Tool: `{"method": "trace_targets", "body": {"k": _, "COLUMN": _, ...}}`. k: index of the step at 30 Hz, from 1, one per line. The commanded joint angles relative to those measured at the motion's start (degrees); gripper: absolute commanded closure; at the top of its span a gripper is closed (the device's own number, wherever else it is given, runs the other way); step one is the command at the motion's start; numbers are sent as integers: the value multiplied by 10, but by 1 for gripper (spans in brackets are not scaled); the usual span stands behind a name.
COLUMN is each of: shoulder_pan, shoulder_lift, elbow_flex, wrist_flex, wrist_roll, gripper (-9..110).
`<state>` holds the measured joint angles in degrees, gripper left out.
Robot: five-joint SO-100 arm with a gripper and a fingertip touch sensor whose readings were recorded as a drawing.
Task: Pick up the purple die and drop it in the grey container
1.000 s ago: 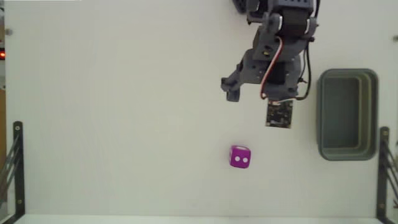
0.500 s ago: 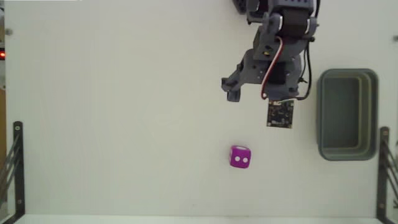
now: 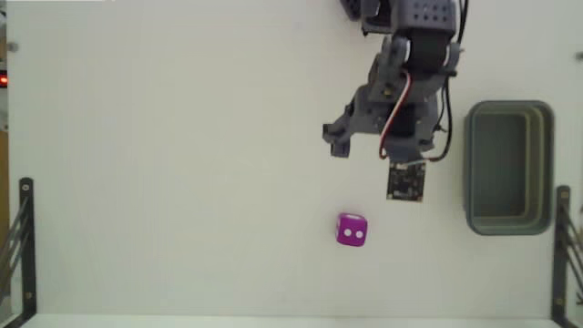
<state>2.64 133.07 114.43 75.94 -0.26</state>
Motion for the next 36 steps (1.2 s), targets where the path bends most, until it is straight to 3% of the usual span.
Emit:
{"method": "trace_targets", "body": {"k": 1, "shoulder_pan": 5, "shoulder_lift": -11, "elbow_flex": -18, "wrist_flex": -22, "wrist_roll": 3, "gripper": -9}}
{"method": "trace_targets", "body": {"k": 36, "shoulder_pan": 5, "shoulder_lift": -230, "elbow_flex": -119, "wrist_flex": -140, "wrist_roll": 3, "gripper": -9}}
